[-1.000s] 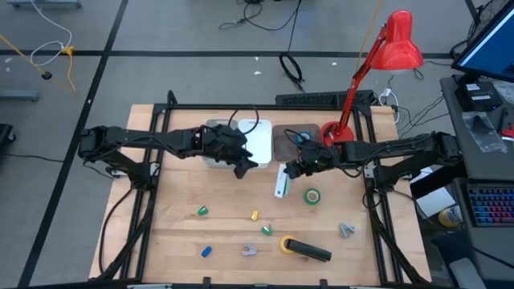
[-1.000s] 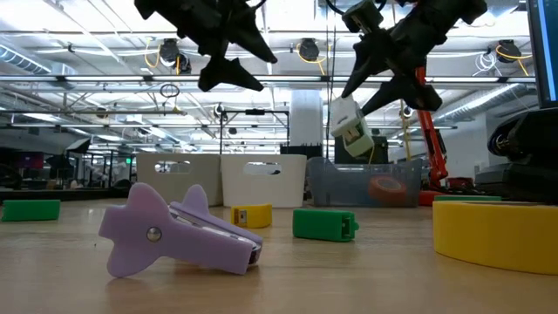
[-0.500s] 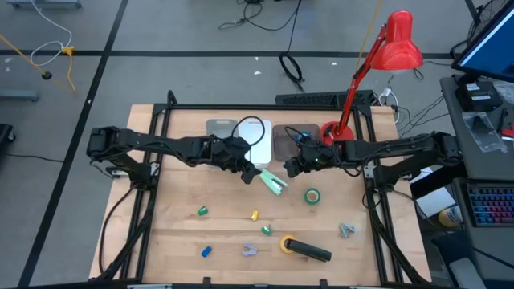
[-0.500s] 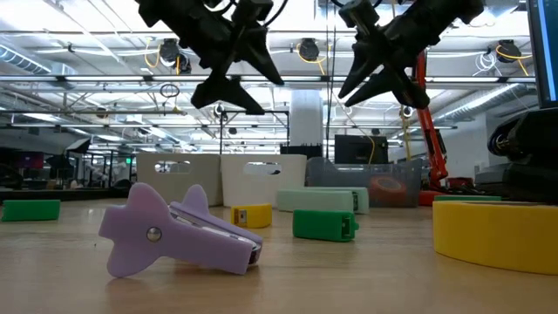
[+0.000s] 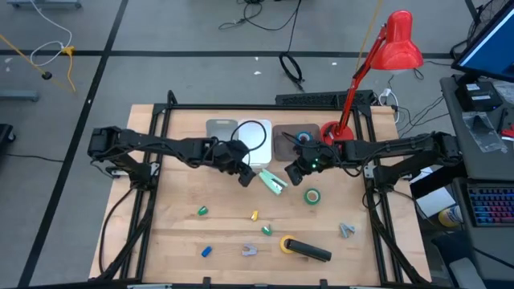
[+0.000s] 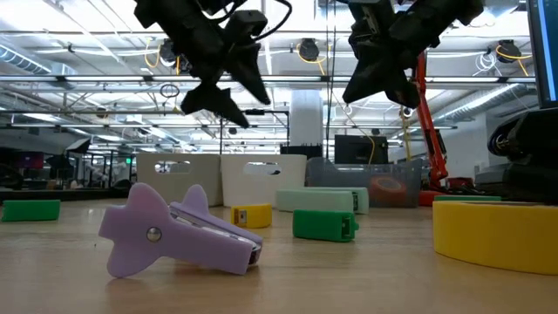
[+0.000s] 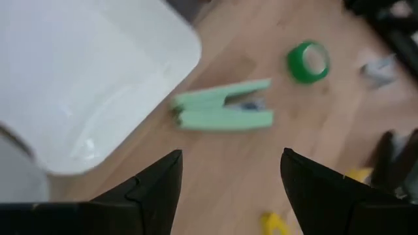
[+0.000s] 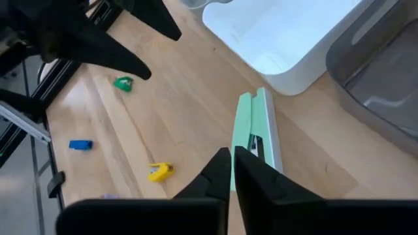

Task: Pick and place Stapler, Stapler remover, tape
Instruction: Put the blue stapler into the grey bin

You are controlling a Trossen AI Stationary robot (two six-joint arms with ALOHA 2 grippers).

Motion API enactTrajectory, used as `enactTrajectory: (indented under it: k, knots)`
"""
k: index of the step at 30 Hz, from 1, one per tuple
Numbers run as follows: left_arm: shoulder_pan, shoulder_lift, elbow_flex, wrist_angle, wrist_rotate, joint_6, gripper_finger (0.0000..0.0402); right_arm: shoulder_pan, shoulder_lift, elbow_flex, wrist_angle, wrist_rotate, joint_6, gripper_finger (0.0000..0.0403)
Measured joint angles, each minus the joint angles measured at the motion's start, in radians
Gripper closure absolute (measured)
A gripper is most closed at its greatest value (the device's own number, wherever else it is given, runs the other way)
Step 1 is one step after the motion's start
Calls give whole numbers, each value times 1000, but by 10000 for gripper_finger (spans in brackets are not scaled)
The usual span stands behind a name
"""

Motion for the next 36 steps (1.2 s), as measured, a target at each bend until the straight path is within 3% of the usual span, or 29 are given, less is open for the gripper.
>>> enactTrajectory:
  k: [10,19,27,36]
  knots:
    - [-61,0,0,-122,-41,34,144,44,40,0,-6,-8,-26,371]
    - [-113,-11,0,-187,-71,57,144,51,173,0,53,-158,-83,302]
    - [-143,-50,2,-188,-94,74,144,38,218,0,43,-153,-176,240]
    - [-180,-94,1,-202,-168,69,144,28,253,0,12,-92,-233,234]
